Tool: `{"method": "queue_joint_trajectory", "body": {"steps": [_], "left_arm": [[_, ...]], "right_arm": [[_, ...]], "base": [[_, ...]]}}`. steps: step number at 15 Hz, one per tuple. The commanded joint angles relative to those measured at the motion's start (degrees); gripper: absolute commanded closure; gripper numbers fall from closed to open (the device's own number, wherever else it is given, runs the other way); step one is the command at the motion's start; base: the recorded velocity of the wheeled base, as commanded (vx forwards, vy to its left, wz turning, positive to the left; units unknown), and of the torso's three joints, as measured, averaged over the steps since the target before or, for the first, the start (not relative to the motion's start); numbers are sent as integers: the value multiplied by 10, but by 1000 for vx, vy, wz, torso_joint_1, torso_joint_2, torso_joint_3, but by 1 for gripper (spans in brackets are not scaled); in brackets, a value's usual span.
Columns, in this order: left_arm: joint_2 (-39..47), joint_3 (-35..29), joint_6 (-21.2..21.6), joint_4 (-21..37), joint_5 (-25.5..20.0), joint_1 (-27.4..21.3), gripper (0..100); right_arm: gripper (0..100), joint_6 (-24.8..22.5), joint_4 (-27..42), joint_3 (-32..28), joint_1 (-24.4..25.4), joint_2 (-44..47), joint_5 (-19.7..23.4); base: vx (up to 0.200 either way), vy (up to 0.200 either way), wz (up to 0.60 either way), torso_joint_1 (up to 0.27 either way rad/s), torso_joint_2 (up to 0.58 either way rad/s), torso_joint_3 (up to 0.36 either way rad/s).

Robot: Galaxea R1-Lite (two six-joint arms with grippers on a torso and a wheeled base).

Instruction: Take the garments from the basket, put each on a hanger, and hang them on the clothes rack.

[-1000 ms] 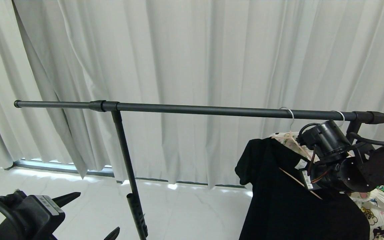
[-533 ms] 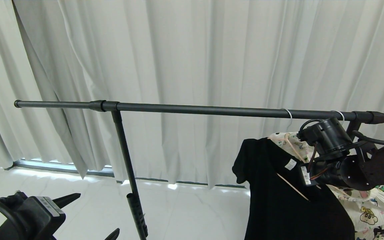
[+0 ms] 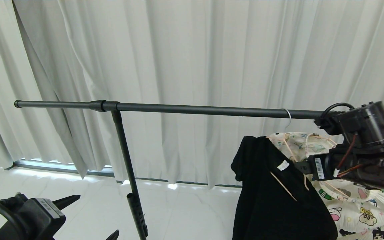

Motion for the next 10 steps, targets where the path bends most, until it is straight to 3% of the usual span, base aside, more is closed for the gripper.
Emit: {"method": "queue_joint_trajectory", "body": {"steps": [1,4,7,9,10], "left_arm": [[0,6,-1,0,3,4,0],[-34,65,-1,1,52,21,0],[-92,103,-3,19,121,69,0],[-141,103,-3,99,131,199,0],[-173,103,-4,149,129,251,0]], "right_arm": [[0,-2,-9,29,10,-94,19],[0,-12,-12,105,-33,-195,19],[0,-54,-8,165,-152,-275,19],[0,-98,8,214,-312,-322,24],[0,-112,15,230,-363,-339,26]], "base": [[0,0,0,0,0,0],[0,0,0,0,0,0],[0,0,0,0,0,0],[0,0,0,0,0,0],[0,0,0,0,0,0]]}}
